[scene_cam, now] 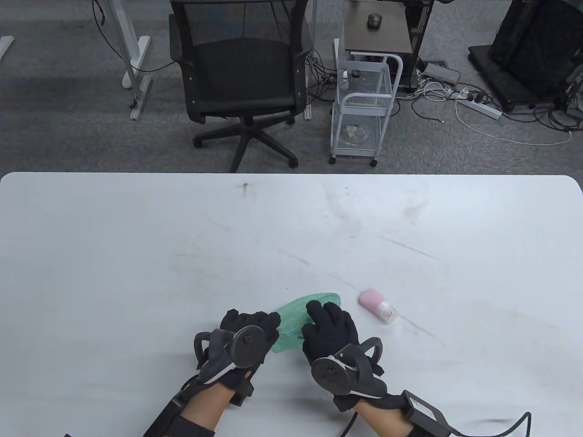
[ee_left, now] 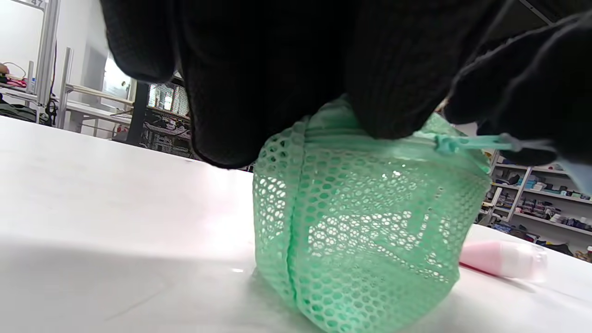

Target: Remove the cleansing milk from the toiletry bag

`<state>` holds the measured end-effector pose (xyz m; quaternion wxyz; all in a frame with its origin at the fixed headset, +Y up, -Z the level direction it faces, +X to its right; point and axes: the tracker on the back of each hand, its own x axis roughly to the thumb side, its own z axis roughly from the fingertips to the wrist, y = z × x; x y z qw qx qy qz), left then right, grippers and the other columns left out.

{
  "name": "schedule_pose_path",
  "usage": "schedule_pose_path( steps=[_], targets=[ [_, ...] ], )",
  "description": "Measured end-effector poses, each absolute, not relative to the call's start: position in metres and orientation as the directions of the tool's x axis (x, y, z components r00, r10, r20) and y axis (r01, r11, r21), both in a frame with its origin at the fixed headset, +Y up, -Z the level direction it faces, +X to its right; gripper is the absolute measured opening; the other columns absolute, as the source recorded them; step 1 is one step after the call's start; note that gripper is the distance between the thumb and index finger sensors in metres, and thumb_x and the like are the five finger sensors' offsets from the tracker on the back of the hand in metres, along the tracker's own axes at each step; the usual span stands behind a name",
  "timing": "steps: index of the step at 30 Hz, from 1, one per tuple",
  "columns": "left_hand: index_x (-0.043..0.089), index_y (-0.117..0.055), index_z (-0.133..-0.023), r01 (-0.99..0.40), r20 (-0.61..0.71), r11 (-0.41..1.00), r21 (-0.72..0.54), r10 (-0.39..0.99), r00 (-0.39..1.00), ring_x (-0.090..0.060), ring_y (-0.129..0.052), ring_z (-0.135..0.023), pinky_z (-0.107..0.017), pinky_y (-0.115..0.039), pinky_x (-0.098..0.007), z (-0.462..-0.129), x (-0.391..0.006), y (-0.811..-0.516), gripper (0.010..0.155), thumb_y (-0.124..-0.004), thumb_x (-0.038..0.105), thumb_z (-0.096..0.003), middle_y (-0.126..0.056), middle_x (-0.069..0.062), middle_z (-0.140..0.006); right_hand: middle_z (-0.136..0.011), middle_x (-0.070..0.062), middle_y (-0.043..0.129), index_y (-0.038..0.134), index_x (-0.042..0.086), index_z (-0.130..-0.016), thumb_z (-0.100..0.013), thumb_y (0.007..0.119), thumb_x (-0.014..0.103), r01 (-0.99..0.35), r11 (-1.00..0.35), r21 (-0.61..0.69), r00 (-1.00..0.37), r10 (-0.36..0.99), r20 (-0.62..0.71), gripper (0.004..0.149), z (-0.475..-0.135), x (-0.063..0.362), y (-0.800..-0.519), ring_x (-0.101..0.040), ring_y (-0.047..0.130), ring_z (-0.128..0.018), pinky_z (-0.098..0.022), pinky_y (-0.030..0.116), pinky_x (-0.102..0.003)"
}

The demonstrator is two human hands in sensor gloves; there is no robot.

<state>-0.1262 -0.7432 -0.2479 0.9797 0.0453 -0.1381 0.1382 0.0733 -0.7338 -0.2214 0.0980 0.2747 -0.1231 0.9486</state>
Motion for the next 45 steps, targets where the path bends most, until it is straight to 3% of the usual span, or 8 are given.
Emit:
schedule_pose_path(
  steps=[19, 45],
  targets=[
    [0.029, -0.094, -0.088, -0.271, 0.236, 0.959, 0.086, 0.245, 0.940, -0.037, -0.104, -0.078, -0.071, -0.067, -0.064, -0.253, -0.136, -0.738, 0.043, -0.094, 0.038, -0.0458, -0.103, -0.004, -0.091, -0.111, -0.032, 0.067, 0.090, 0.001, -0.081, -0.053, 0.089, 0.022, -0.226, -0.957, -0.183, -0.840, 0.096, 0.533, 0.035, -0.224, 0.076, -0.733, -0.069, 0.067, -0.089, -0.062, 0.059, -0.075],
    [0.030, -0.094, -0.088, -0.311, 0.147, 0.943, 0.120, 0.293, 0.945, -0.036, -0.106, -0.076, -0.070, -0.069, -0.063, -0.262, -0.165, -0.735, 0.043, -0.094, 0.037, -0.0458, -0.103, -0.006, -0.090, -0.111, -0.032, 0.067, 0.090, 0.001, -0.081, -0.053, 0.089, 0.022, -0.279, -0.949, -0.149, -0.850, 0.172, 0.497, 0.035, -0.232, 0.091, -0.731, -0.069, 0.066, -0.089, -0.061, 0.059, -0.075]
  ],
)
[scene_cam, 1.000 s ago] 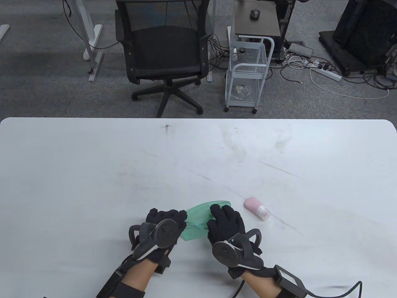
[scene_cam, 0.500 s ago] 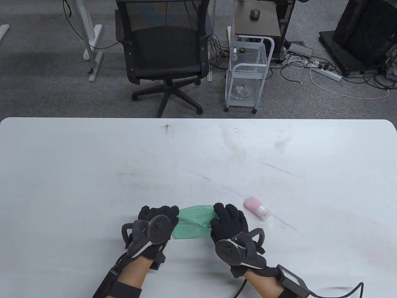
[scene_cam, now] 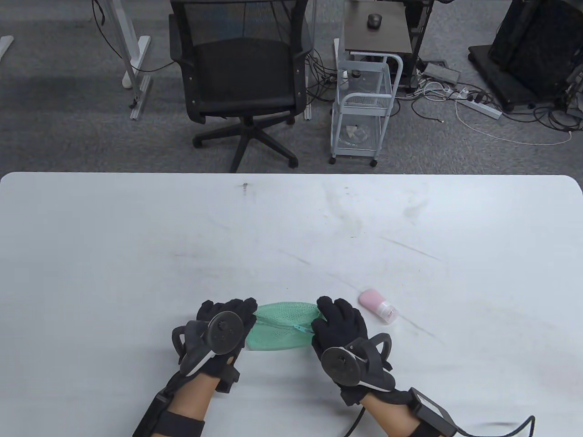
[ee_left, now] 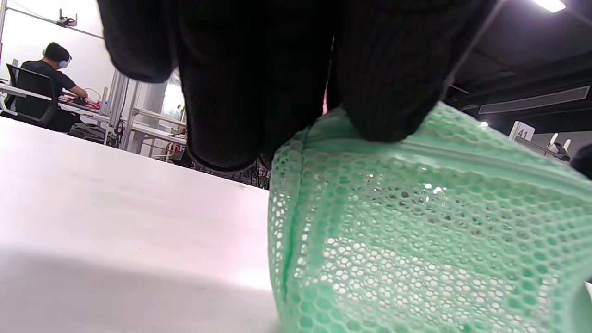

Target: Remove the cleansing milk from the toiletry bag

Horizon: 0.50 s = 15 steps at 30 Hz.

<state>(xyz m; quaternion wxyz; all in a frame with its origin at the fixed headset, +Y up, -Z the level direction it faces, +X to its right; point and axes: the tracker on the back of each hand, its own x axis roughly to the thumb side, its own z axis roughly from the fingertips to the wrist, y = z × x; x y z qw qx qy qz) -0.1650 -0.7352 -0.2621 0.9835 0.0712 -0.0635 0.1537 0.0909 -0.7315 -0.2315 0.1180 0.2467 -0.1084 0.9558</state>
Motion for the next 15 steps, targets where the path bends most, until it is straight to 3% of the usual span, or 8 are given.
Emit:
schedule_pose_path(
  steps=[15],
  targets=[
    [0.030, -0.094, -0.089, -0.394, 0.110, 0.906, 0.154, 0.380, 0.918, -0.037, -0.105, -0.076, -0.070, -0.069, -0.063, -0.262, -0.183, -0.728, 0.043, -0.093, 0.036, -0.0464, -0.103, -0.007, -0.091, -0.110, -0.031, 0.070, 0.090, 0.001, -0.081, -0.053, 0.089, 0.022, -0.333, -0.936, -0.112, -0.850, 0.246, 0.466, 0.035, -0.242, 0.108, -0.729, -0.068, 0.070, -0.088, -0.061, 0.061, -0.074]
  ],
)
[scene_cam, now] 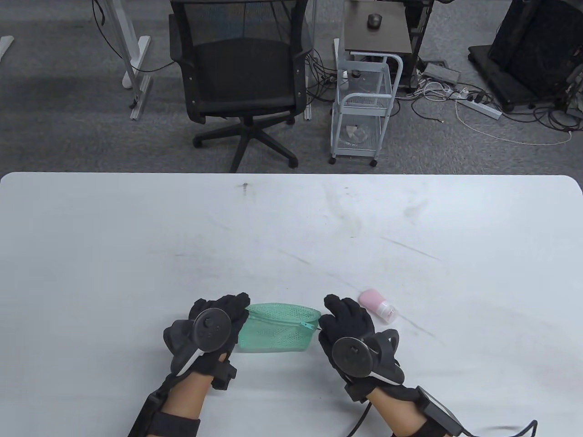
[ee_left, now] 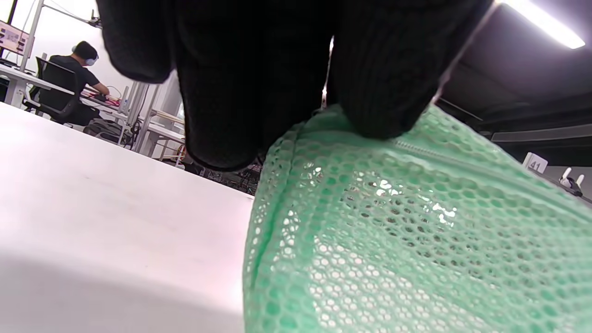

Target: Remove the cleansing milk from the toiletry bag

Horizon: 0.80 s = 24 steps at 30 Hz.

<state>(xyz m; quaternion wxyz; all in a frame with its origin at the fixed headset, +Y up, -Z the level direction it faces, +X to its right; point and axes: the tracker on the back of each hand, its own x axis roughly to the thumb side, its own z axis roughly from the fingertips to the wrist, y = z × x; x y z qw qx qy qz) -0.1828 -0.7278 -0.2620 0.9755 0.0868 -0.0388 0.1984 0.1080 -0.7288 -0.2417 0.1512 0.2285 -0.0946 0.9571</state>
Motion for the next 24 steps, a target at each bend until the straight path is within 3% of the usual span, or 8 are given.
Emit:
schedule_pose_path(
  steps=[13, 18, 24],
  targets=[
    [0.029, -0.095, -0.088, -0.517, 0.103, 0.841, 0.161, 0.507, 0.856, -0.038, -0.106, -0.075, -0.070, -0.068, -0.064, -0.260, -0.194, -0.721, 0.042, -0.093, 0.035, -0.0466, -0.103, -0.008, -0.090, -0.109, -0.030, 0.071, 0.090, 0.001, -0.081, -0.053, 0.089, 0.022, -0.341, -0.920, -0.192, -0.875, 0.236, 0.422, 0.035, -0.249, 0.135, -0.717, -0.068, 0.070, -0.088, -0.062, 0.060, -0.075],
    [0.028, -0.095, -0.088, -0.538, 0.109, 0.828, 0.157, 0.526, 0.843, -0.038, -0.106, -0.074, -0.070, -0.068, -0.064, -0.259, -0.192, -0.721, 0.042, -0.093, 0.035, -0.0465, -0.104, -0.008, -0.090, -0.110, -0.029, 0.071, 0.090, 0.002, -0.081, -0.053, 0.089, 0.023, -0.282, -0.930, -0.237, -0.897, 0.167, 0.410, 0.035, -0.251, 0.138, -0.715, -0.068, 0.069, -0.089, -0.062, 0.059, -0.075],
    [0.028, -0.095, -0.088, -0.535, 0.128, 0.836, 0.123, 0.521, 0.844, -0.038, -0.107, -0.073, -0.070, -0.069, -0.064, -0.257, -0.188, -0.724, 0.042, -0.093, 0.035, -0.0465, -0.104, -0.008, -0.089, -0.110, -0.030, 0.070, 0.089, 0.002, -0.082, -0.054, 0.089, 0.023, -0.297, -0.932, -0.206, -0.897, 0.199, 0.395, 0.035, -0.256, 0.142, -0.721, -0.067, 0.069, -0.089, -0.062, 0.060, -0.074]
  ],
)
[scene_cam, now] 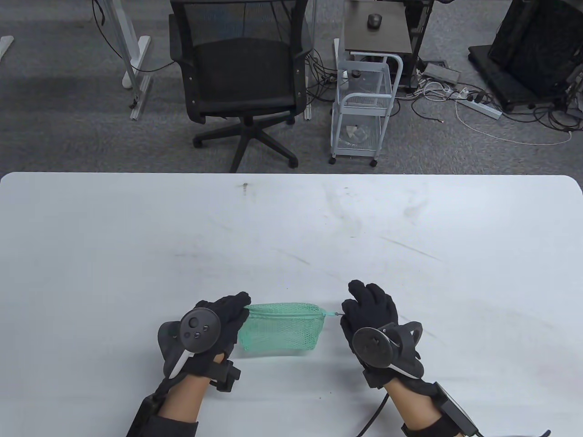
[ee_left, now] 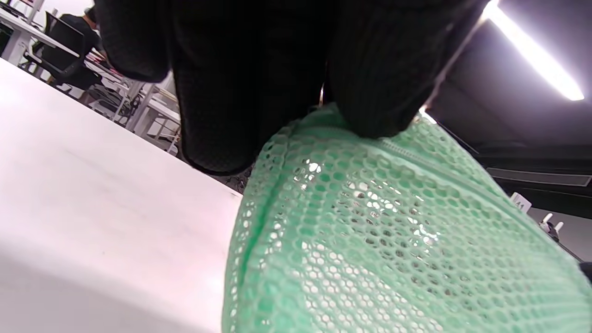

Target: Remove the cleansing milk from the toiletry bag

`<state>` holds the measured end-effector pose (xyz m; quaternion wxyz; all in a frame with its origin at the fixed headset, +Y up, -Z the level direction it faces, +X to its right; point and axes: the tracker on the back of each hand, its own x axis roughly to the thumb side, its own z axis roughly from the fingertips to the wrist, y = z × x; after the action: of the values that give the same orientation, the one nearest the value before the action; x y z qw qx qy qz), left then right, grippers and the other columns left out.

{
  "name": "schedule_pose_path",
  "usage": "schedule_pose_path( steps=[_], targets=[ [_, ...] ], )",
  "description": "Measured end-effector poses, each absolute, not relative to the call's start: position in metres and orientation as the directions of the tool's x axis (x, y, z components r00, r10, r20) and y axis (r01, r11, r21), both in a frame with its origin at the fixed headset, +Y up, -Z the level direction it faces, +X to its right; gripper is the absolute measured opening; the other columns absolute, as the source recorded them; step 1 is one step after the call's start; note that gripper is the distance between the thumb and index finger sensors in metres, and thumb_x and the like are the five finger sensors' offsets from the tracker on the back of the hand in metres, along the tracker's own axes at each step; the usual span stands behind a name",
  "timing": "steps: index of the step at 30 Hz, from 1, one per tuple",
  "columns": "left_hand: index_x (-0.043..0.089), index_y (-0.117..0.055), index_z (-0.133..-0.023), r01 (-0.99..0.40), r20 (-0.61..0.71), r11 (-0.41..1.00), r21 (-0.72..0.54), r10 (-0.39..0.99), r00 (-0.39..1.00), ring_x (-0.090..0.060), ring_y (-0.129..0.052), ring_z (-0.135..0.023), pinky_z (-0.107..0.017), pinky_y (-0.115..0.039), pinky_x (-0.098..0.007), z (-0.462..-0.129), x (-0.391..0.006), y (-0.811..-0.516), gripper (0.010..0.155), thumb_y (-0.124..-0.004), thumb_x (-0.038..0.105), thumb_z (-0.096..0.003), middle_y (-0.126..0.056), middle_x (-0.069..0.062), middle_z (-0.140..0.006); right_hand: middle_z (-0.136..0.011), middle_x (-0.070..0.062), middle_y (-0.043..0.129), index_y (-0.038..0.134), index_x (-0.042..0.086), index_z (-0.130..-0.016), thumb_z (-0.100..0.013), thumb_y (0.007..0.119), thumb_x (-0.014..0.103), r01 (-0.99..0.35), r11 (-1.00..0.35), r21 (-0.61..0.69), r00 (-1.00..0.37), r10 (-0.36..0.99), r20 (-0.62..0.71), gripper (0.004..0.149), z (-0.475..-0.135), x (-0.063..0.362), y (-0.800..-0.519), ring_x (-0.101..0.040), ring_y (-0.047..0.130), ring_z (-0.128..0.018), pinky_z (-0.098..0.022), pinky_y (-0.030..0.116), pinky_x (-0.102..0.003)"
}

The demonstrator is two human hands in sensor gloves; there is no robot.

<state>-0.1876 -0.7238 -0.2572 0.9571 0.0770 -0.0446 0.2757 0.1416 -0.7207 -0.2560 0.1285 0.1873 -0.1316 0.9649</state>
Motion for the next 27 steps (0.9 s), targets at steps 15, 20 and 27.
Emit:
schedule_pose_path(
  steps=[15, 20, 27],
  targets=[
    [0.029, -0.094, -0.088, -0.517, 0.193, 0.853, 0.074, 0.496, 0.847, -0.036, -0.107, -0.074, -0.070, -0.069, -0.063, -0.252, -0.166, -0.731, 0.042, -0.093, 0.035, -0.0467, -0.104, -0.007, -0.090, -0.114, -0.033, 0.059, 0.070, 0.000, -0.104, -0.053, 0.089, 0.030, -0.349, -0.936, -0.041, -0.849, 0.297, 0.437, 0.061, -0.264, 0.134, -0.740, -0.069, 0.065, -0.090, -0.062, 0.058, -0.074],
    [0.029, -0.094, -0.089, -0.542, 0.198, 0.840, 0.035, 0.525, 0.827, -0.037, -0.107, -0.073, -0.069, -0.070, -0.062, -0.251, -0.160, -0.735, 0.043, -0.092, 0.035, -0.0469, -0.104, -0.007, -0.089, -0.113, -0.032, 0.062, 0.079, 0.003, -0.098, -0.053, 0.089, 0.026, -0.366, -0.930, -0.027, -0.838, 0.317, 0.443, 0.051, -0.266, 0.135, -0.742, -0.068, 0.067, -0.089, -0.062, 0.059, -0.074],
    [0.029, -0.093, -0.090, -0.556, 0.182, 0.831, -0.003, 0.547, 0.817, -0.036, -0.107, -0.073, -0.069, -0.070, -0.062, -0.252, -0.159, -0.738, 0.043, -0.092, 0.036, -0.0471, -0.104, -0.007, -0.089, -0.112, -0.030, 0.066, 0.086, 0.005, -0.091, -0.053, 0.089, 0.026, -0.392, -0.919, -0.025, -0.827, 0.341, 0.447, 0.043, -0.267, 0.137, -0.742, -0.068, 0.069, -0.089, -0.062, 0.060, -0.075]
  ],
)
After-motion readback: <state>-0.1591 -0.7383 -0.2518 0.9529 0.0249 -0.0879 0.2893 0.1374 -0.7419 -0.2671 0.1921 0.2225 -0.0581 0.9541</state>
